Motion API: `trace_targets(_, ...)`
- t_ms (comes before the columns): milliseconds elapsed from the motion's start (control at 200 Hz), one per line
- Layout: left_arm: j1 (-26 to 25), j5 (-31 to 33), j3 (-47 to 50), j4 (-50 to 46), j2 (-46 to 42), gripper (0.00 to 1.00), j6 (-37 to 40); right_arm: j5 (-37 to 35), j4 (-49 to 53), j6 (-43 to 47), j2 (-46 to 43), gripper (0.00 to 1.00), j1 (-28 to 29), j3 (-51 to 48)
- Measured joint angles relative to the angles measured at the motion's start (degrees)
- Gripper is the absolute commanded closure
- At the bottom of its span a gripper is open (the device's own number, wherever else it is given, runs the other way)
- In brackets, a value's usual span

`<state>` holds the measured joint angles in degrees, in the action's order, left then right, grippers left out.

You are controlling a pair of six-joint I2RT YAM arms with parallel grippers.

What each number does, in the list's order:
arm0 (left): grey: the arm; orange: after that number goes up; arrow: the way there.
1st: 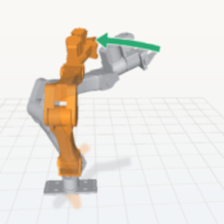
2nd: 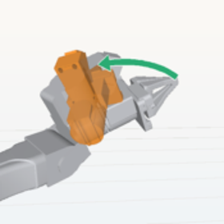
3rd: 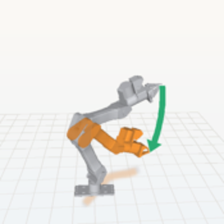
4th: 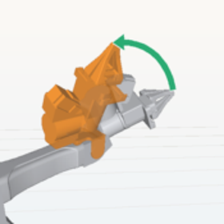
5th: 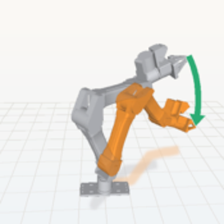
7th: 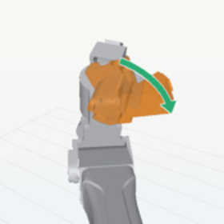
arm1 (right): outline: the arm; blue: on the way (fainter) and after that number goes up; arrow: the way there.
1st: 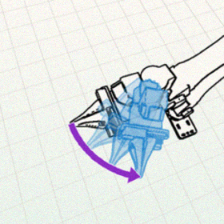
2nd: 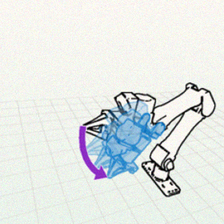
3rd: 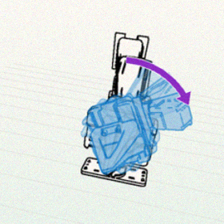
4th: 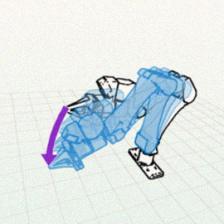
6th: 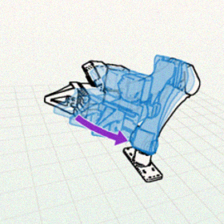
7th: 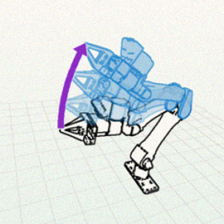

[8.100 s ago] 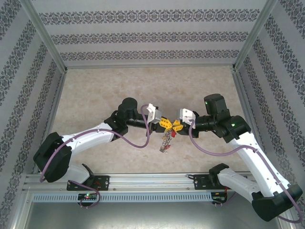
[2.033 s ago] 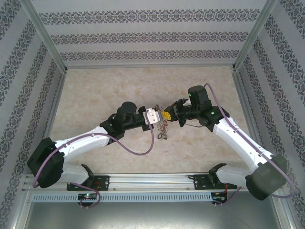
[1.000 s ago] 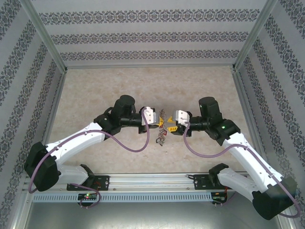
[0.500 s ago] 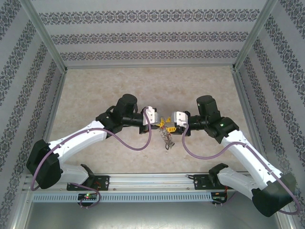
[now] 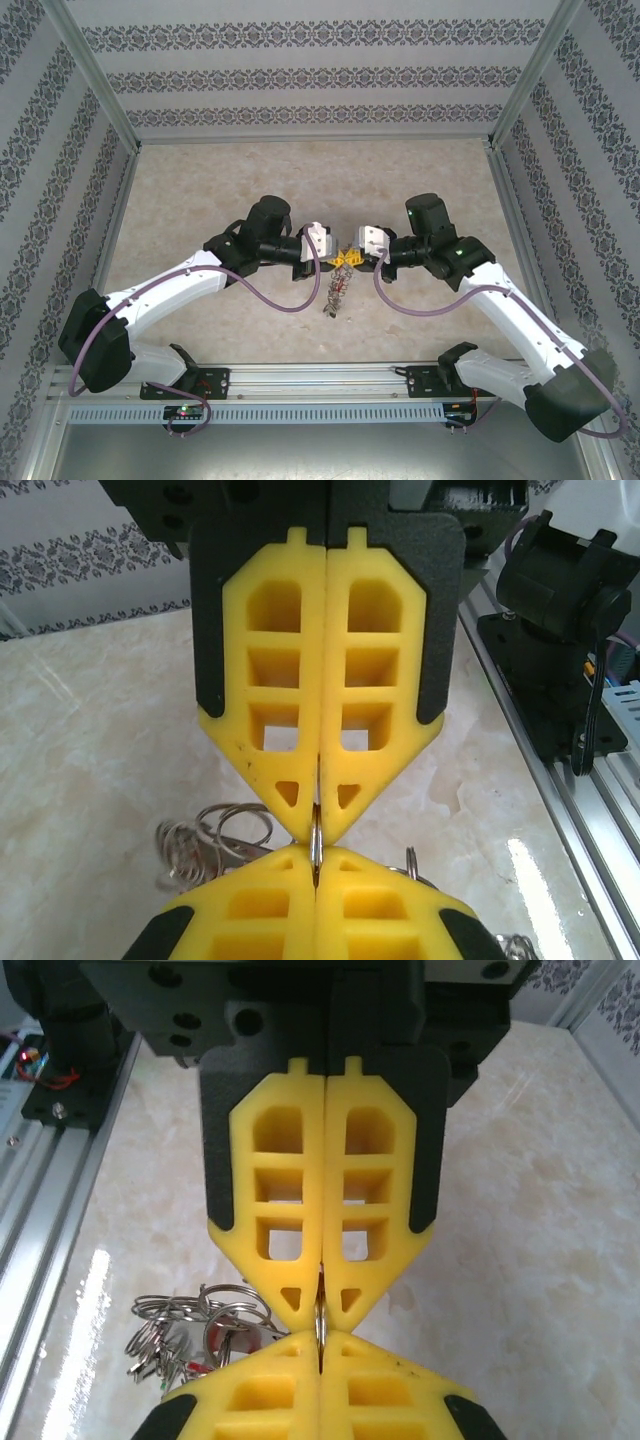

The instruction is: Put the keys on the keyring

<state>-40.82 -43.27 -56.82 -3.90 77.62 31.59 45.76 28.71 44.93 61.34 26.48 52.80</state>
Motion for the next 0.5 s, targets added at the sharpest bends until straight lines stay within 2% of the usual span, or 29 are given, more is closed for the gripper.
trace_targets(85,0.3,-0.2,0.0,0.9,-0.1,0.67,-0.5,0.3,-0.3,-2.0,0.4,1.00,-0.2,0.1)
trace_targets(365,3.8,-0.5,3.1,3.4,-4.6,0.68,-1.3,5.0,-8.6,-11.4,-3.3,1.00,-4.6,-3.6)
trace_targets(500,3.9,0.0,3.2,3.5,-5.9,0.67,-1.3,7.0,-11.1,-13.9,-4.5,1.00,-5.4,-4.0)
